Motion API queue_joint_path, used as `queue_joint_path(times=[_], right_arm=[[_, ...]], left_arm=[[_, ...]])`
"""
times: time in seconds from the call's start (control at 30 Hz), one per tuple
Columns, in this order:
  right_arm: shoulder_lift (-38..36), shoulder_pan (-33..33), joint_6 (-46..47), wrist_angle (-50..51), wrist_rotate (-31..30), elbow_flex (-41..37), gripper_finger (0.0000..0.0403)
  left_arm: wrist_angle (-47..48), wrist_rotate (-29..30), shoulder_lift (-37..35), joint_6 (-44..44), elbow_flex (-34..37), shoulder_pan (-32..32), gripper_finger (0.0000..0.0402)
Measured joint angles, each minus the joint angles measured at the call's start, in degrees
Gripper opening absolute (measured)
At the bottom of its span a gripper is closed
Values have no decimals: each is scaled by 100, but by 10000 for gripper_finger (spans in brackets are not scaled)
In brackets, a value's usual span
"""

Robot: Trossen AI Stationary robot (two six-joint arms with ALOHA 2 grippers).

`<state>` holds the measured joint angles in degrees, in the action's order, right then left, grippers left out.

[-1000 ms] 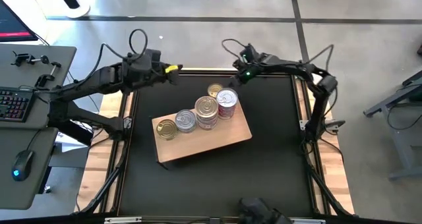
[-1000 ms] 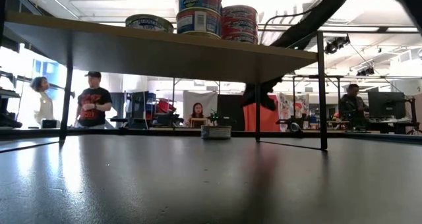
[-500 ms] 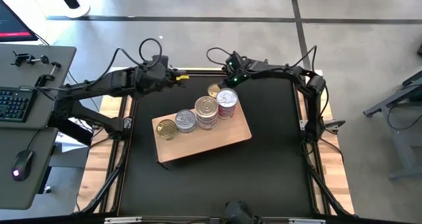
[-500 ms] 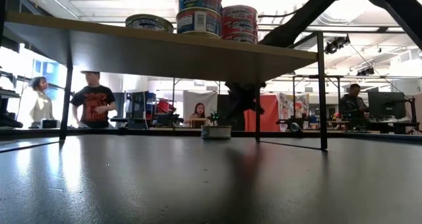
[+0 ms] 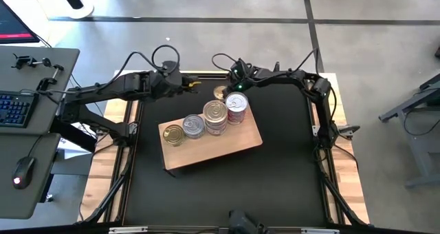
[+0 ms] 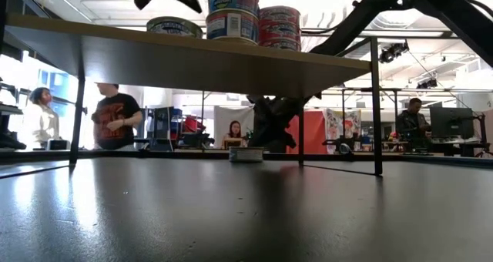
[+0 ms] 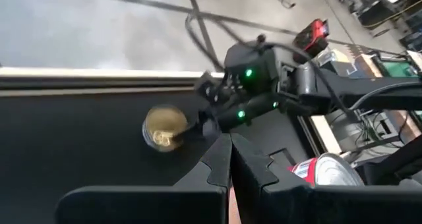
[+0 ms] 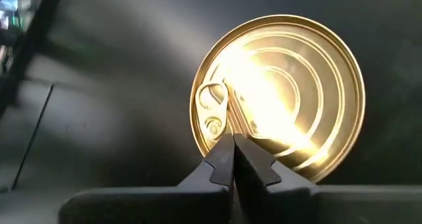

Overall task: Stack canned seafood by type on shelf
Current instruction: Stack the green can on the top of the other green tuna can on the shelf

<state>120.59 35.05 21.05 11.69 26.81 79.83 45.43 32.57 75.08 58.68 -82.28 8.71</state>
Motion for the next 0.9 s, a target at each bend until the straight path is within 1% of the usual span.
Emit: queue_joint_path(times=[0.17,0.3,0.33,0.37,0.5,0.63,0.8,0.9], right_arm=[[7,12,94,-119,-90,72,0],[7,9,99,-219,447,72,0],[7,9,100,-297,492,72,0],[7,4,123,-383,425,72,0],[7,59,302,-514,-268,72,0],[33,164,281,-537,-573,76,0],[233,220,178,-369,-281,93,0],[284,199,191,-399,-244,103,0]], left_arm=[[136,-161,33,126,-2,0,0],[155,-203,45,121,-2,0,0],[155,-203,41,100,-2,0,0],[171,-203,41,77,-2,0,0],[328,-200,41,76,-2,0,0],[512,-200,60,194,-2,0,0],[492,-198,86,261,-2,0,0],[498,-200,118,261,-2,0,0]])
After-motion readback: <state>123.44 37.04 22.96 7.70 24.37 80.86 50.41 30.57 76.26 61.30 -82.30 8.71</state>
